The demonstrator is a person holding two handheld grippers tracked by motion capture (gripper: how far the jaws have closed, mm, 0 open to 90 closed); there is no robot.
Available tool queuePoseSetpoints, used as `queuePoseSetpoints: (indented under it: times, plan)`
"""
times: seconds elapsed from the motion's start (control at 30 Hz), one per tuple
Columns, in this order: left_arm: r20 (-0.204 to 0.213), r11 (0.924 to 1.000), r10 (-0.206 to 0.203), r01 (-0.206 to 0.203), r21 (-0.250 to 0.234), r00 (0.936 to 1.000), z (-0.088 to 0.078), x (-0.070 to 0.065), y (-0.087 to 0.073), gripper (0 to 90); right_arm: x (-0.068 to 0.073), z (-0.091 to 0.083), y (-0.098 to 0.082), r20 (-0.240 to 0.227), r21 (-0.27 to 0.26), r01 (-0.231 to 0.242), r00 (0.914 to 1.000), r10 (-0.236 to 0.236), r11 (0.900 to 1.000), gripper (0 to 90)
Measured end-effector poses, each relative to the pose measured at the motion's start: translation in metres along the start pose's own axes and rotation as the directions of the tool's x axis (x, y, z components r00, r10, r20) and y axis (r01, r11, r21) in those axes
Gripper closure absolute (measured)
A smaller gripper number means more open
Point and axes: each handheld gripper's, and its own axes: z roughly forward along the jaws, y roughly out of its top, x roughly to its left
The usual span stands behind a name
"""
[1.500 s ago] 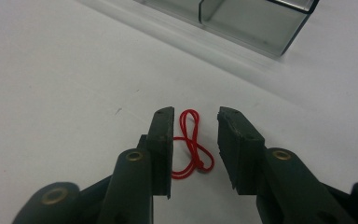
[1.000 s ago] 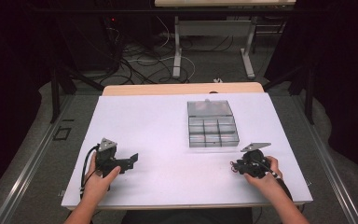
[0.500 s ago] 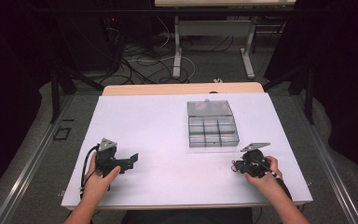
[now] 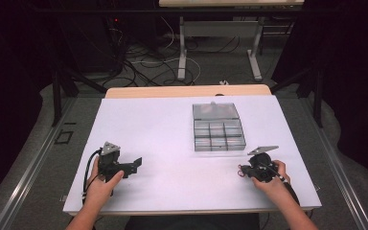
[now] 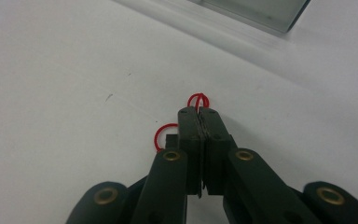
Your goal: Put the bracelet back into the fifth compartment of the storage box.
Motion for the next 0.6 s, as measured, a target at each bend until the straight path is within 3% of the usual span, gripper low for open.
queuePoseSetpoints:
  times: [0.6]
  plan:
    - [-0.002, 1.0000, 0.001, -0.001, -0.005, 1.0000, -0.0001, 0.0006, -0.0002, 1.6, -0.0037, -0.0033, 0.0004, -0.011, -0.020, -0.030, 0.9995, 0.030, 0.999, 89.5]
